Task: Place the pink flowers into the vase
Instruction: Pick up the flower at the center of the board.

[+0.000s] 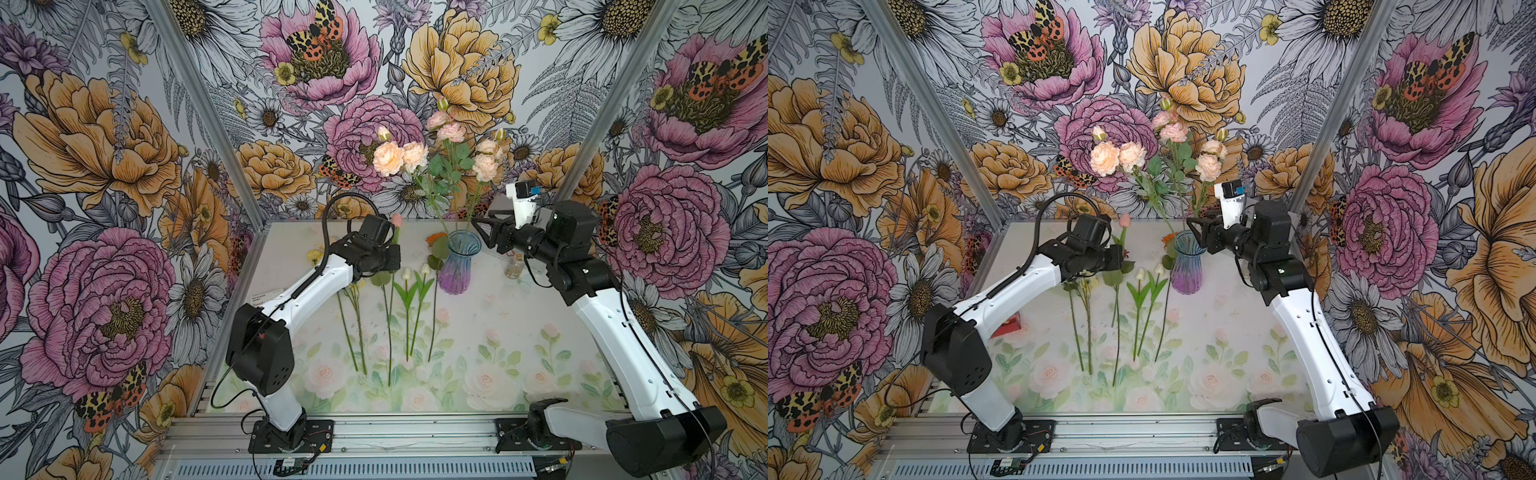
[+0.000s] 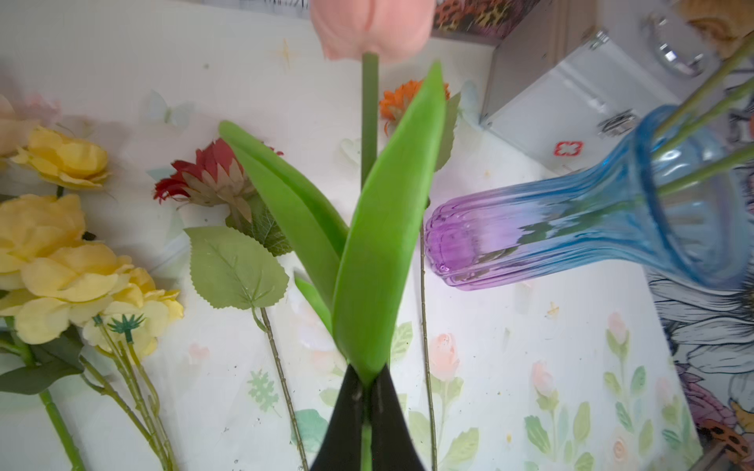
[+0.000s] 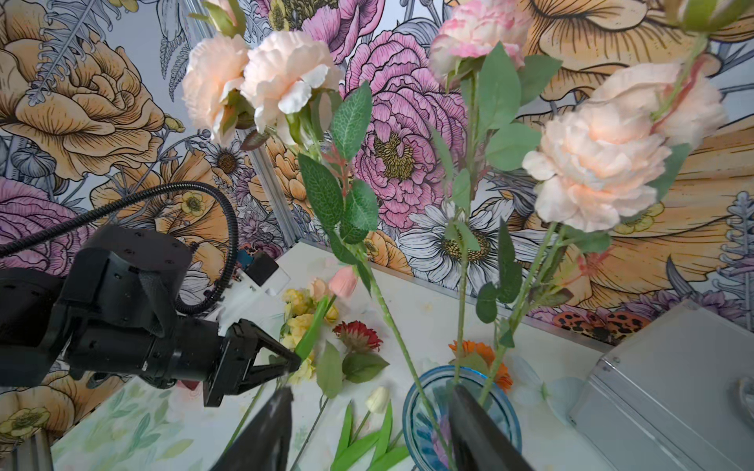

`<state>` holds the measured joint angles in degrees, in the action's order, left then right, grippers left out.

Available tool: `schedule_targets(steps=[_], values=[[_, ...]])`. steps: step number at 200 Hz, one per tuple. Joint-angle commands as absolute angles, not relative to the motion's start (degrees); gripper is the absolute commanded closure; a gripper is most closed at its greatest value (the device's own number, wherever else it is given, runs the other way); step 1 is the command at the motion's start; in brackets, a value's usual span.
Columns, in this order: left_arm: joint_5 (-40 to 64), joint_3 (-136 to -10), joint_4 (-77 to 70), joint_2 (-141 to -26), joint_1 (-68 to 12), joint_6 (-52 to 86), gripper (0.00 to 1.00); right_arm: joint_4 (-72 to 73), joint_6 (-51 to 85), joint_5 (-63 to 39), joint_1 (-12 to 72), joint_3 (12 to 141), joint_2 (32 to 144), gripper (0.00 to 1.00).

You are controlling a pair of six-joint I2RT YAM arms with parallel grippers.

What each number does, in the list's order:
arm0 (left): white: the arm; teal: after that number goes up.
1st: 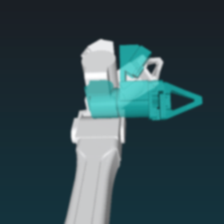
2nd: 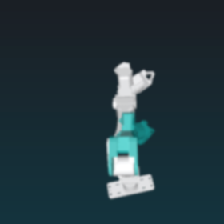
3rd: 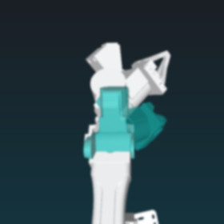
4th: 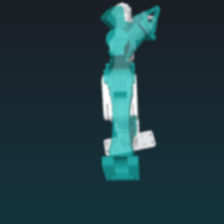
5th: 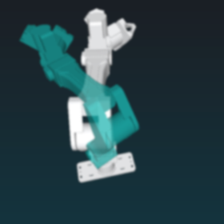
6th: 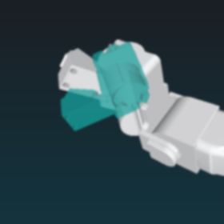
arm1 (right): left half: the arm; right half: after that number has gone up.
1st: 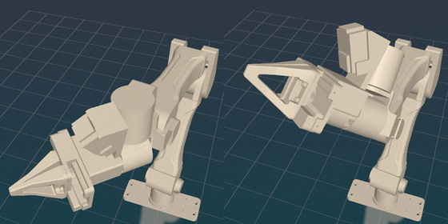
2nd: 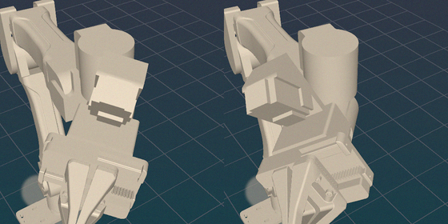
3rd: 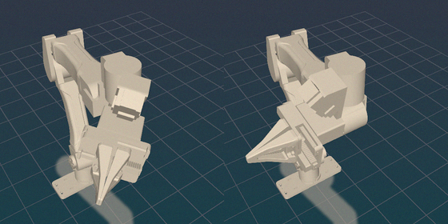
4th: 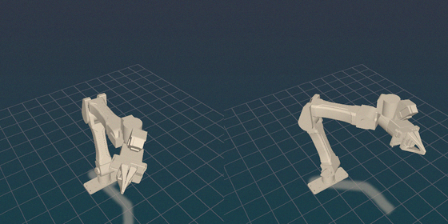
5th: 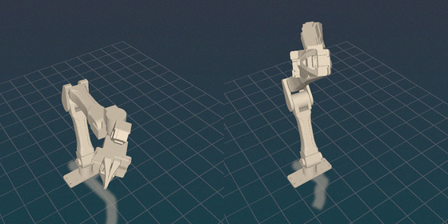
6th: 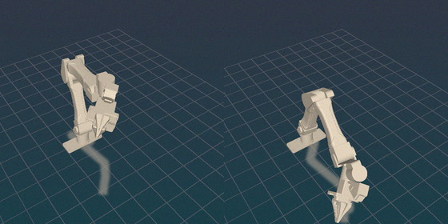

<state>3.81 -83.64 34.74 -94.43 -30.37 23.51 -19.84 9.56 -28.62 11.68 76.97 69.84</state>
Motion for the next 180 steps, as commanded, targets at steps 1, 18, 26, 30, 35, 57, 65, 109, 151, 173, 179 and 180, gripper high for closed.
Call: schedule_targets(steps=[1,18,26,30,35,57,65,109,151,173,179,180], values=[[11.68,-77.47,24.27,-88.26,-28.2,20.54,1.0,-18.59,11.23,-28.32,15.24,78.17,70.76,0.38],[13.49,-72.69,19.13,-83.34,-27.43,19.03,1.0,-18.55,12.08,-27.27,18.5,79.64,72.62,0.38],[13.36,-70.6,16.72,-81.09,-27.29,18.52,1.0,-18.53,12.64,-26.68,20.2,80.49,73.71,0.38],[13.36,-69.25,15.31,-79.94,-27.33,18.33,1.0,-18.54,12.85,-26.51,20.89,80.88,74.21,0.38],[13.47,-67.55,13.12,-78.43,-27.32,18.18,1.0,-18.48,13.09,-26.21,21.91,81.38,74.97,0.38],[11.73,-58.79,1.29,-71.61,-27.17,19.85,1.0,-18.3,14.35,-23.72,26.02,83.65,78.05,0.39],[10.38,-56.66,-1.05,-69.72,-27.31,20.13,1.0,-18.19,14.89,-22.69,27.26,84.46,79.06,0.39],[0.78,-52.76,-3.34,-64.63,-30.11,15.54,1.0,-17.52,16.82,-19.72,32.68,87.86,83.94,0.39],[-9.83,-52.39,-3.04,-63.62,-34.29,11.09,1.0,-14.56,17.88,-19.42,35.44,90.2,87.55,0.39],[-15.3,-52.54,-2.81,-63.72,-36.11,9.87,1.0,-12.83,18.03,-19.9,36.42,91.6,89.24,0.39],[-16.88,-52.59,-2.65,-63.83,-36.69,9.68,1.0,-12.45,18.14,-20.25,36.62,92.03,89.72,0.39],[-17.14,-52.62,-2.6,-63.86,-36.71,9.59,1.0,-12.38,18.17,-20.28,36.68,92.07,89.82,0.39]])
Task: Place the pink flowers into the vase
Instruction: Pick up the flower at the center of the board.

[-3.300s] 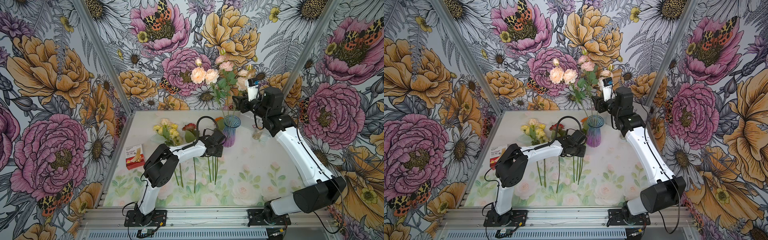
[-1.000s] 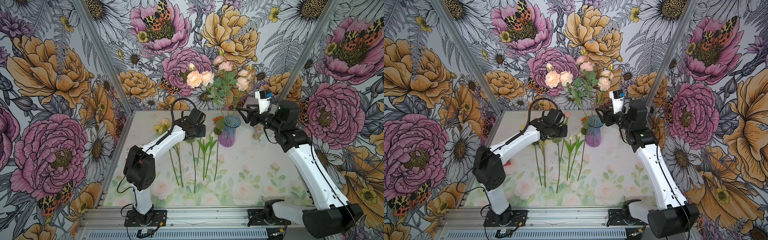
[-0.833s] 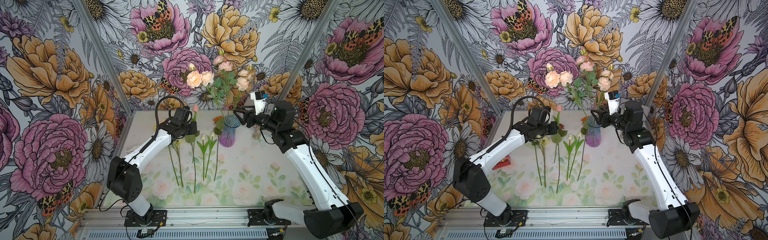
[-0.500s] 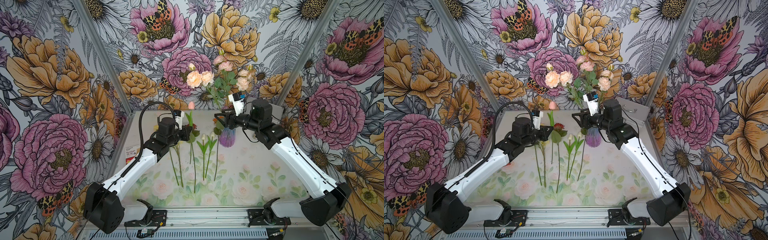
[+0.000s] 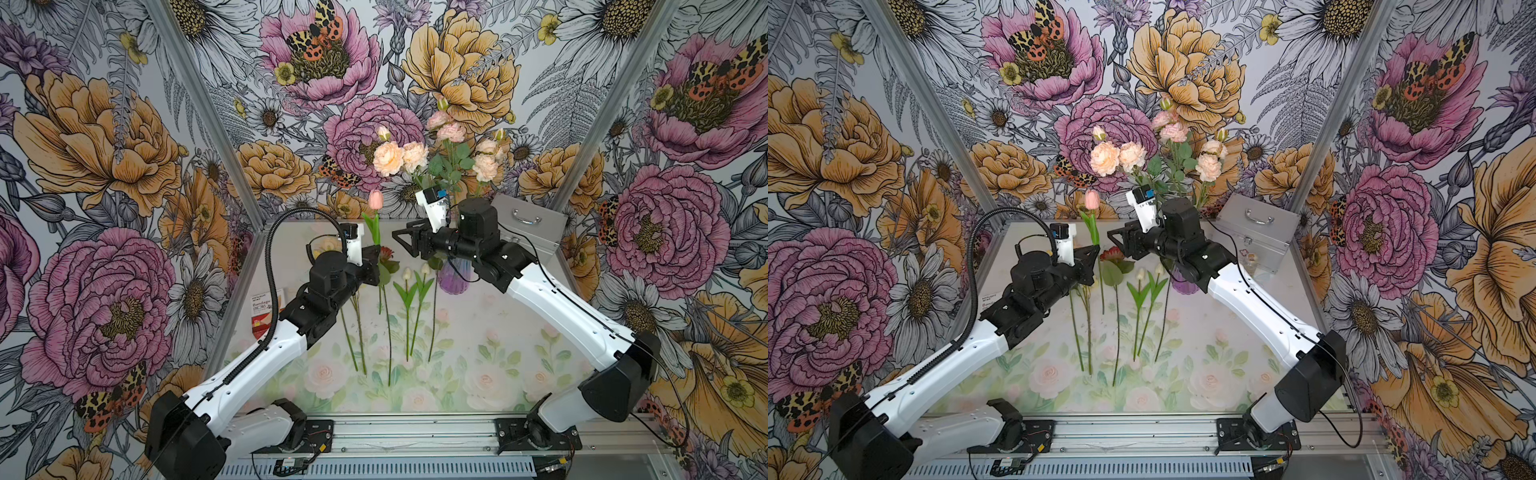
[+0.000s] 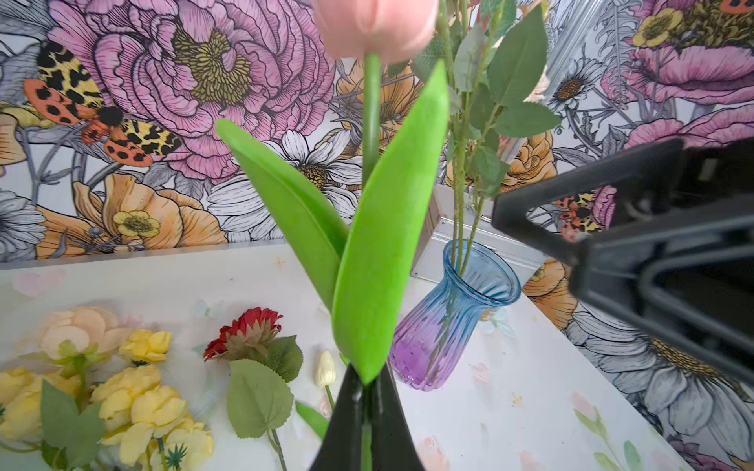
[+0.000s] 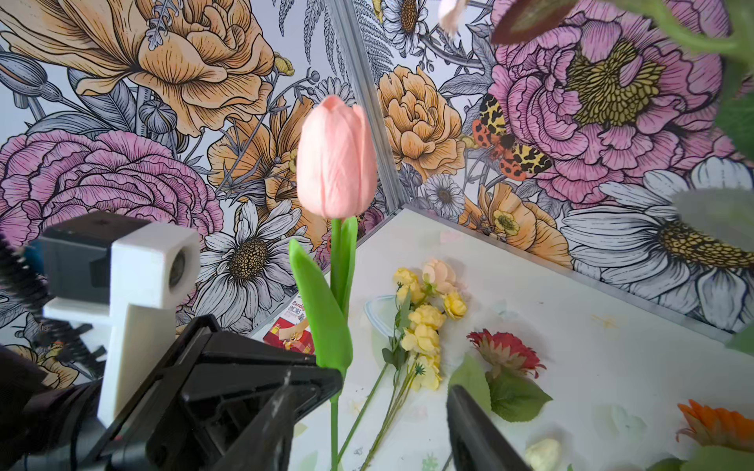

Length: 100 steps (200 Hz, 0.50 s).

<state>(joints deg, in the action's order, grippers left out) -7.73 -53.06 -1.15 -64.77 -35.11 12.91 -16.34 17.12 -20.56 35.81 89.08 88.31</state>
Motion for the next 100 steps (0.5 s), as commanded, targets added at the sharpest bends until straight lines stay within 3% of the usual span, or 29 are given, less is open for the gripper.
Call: schedule_targets(steps=[1,100], values=[[-17.36,-52.63,-2.57,-63.88,-36.81,9.54,1.0,-12.34,18.18,-20.29,36.71,92.13,89.86,0.39],[-24.02,-53.17,-2.29,-65.09,-40.17,8.48,1.0,-9.43,19.34,-24.17,38.32,95.53,94.55,0.39]])
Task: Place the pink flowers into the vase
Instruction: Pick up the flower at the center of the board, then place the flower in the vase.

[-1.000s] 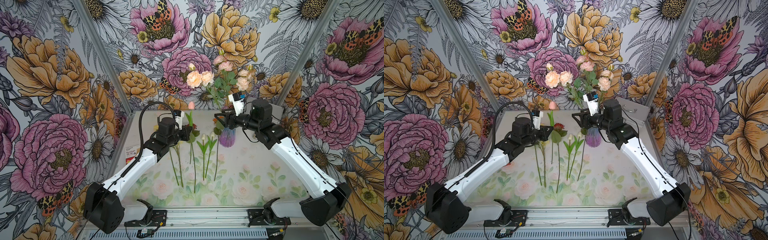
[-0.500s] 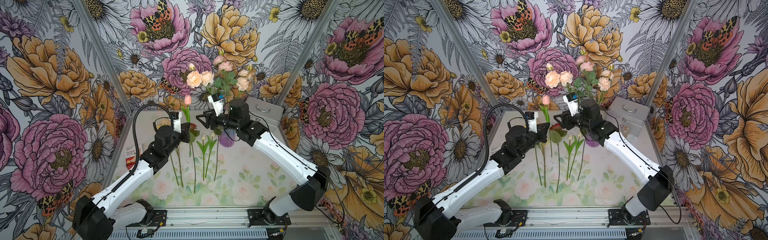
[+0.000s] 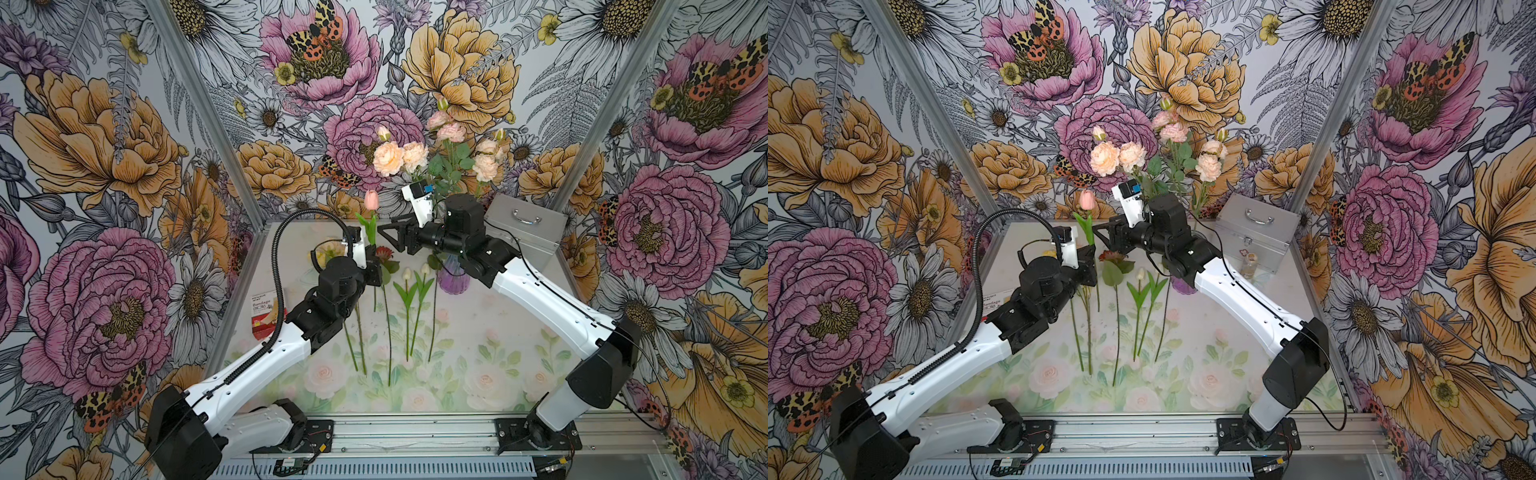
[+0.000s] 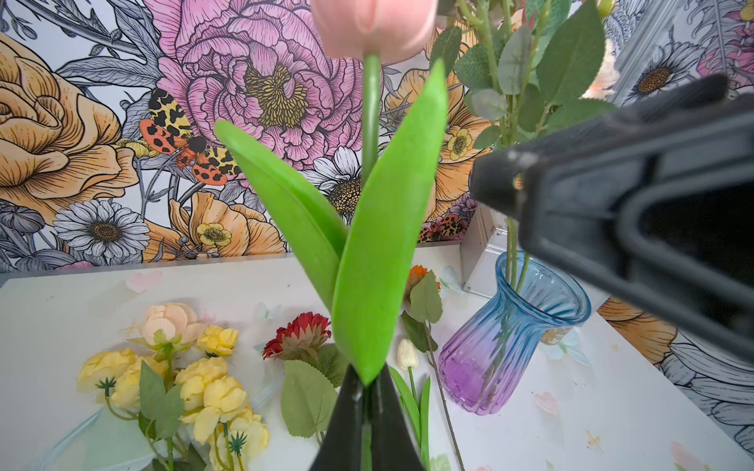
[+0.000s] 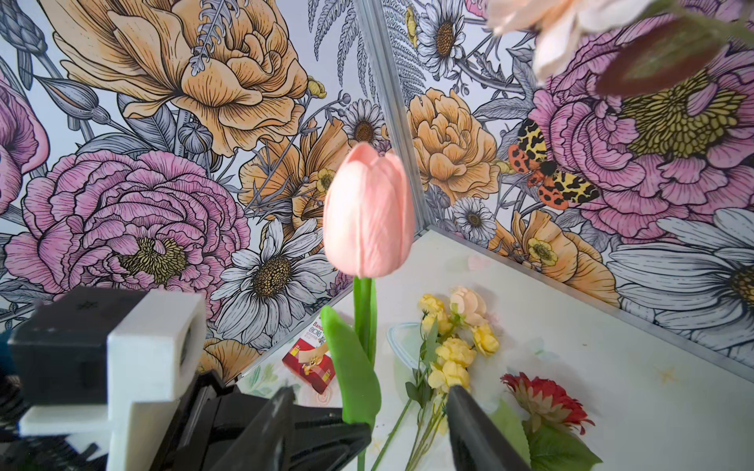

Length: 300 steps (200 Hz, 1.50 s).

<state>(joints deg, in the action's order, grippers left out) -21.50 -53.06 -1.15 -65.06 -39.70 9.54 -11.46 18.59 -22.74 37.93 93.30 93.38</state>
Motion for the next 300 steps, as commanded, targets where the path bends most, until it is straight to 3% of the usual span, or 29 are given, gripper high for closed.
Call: schedule_targets(steps=[1,186,207,250,300], values=[[-24.05,-53.22,-2.29,-65.11,-40.17,8.5,1.0,-9.42,19.34,-24.21,38.32,95.58,94.56,0.39],[-22.32,-53.62,-3.42,-65.21,-41.81,8.35,1.0,-5.89,21.35,-25.93,38.58,96.98,98.72,0.4],[-22.07,-53.53,-3.61,-65.13,-41.87,8.33,1.0,-5.49,21.53,-26.4,38.6,96.93,99.04,0.48],[-22.24,-53.31,-3.61,-65.08,-42.14,8.47,1.0,-4.71,22.23,-27.7,38.6,96.84,99.4,0.79],[-22.18,-52.8,-3.56,-64.81,-42.26,8.85,1.0,-4.05,22.51,-28.38,38.58,96.38,99.32,0.94]])
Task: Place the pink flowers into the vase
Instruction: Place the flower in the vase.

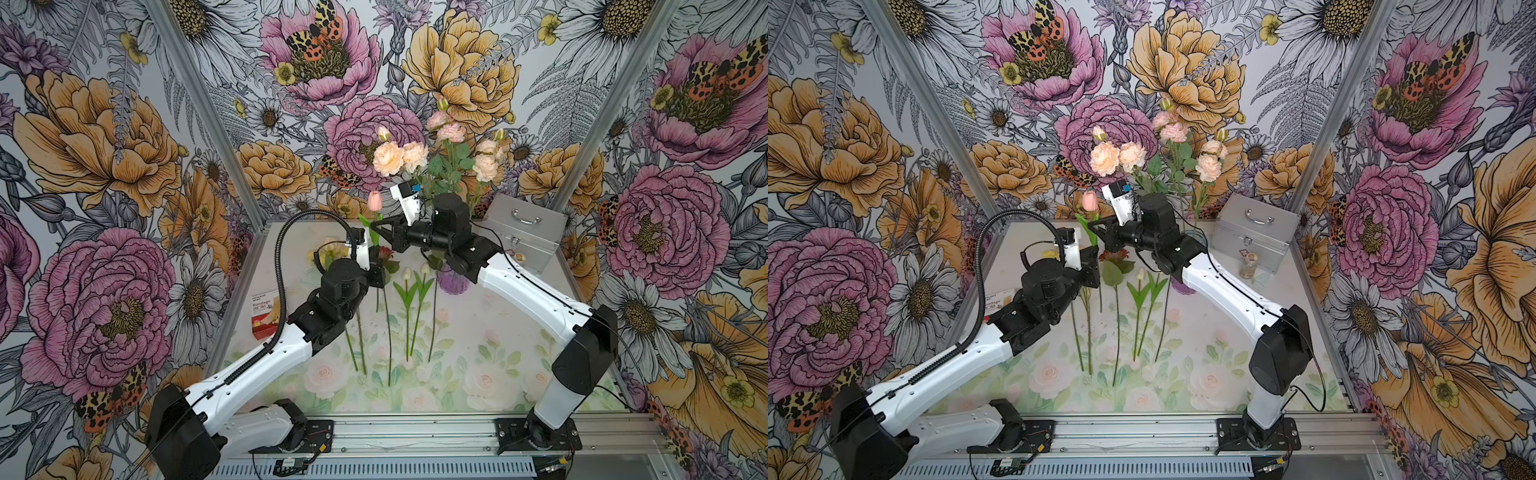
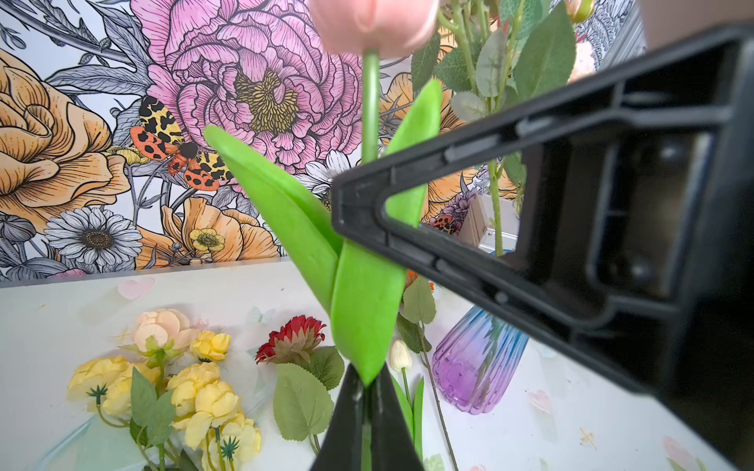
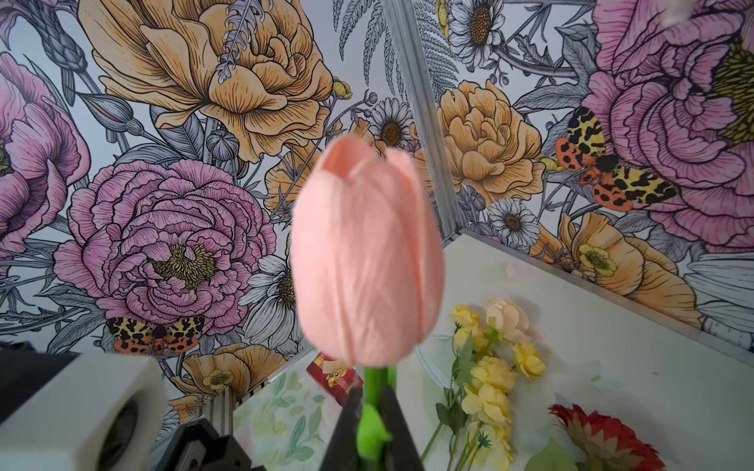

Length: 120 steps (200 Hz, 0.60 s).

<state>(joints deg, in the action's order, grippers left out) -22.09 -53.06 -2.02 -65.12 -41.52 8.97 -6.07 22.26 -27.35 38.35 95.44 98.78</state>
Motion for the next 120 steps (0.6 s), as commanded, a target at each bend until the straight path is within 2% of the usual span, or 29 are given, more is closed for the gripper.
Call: schedule_targets(steps=[1,47,62,78,97,120], values=[[-22.16,-52.77,-3.62,-64.84,-42.27,8.82,1.0,-4.0,22.51,-28.38,38.58,96.35,99.36,0.94],[-21.92,-52.65,-3.61,-64.83,-42.27,8.81,0.98,-3.54,22.5,-28.4,38.54,96.24,99.37,1.0],[-21.79,-52.6,-3.61,-64.84,-42.24,8.95,0.93,-3.44,22.5,-28.39,38.51,96.26,99.15,1.0],[-21.75,-52.47,-3.69,-64.75,-42.27,9.05,0.79,-3.35,22.43,-28.16,38.48,96.16,98.94,1.0],[-21.78,-52.22,-3.77,-64.59,-42.27,9.04,0.45,-3.34,22.15,-27.7,38.19,96.07,98.45,1.0],[-21.96,-51.63,-3.69,-64.02,-42.25,9.11,0.16,-3.43,21.81,-26.75,37.45,95.74,97.57,1.0]])
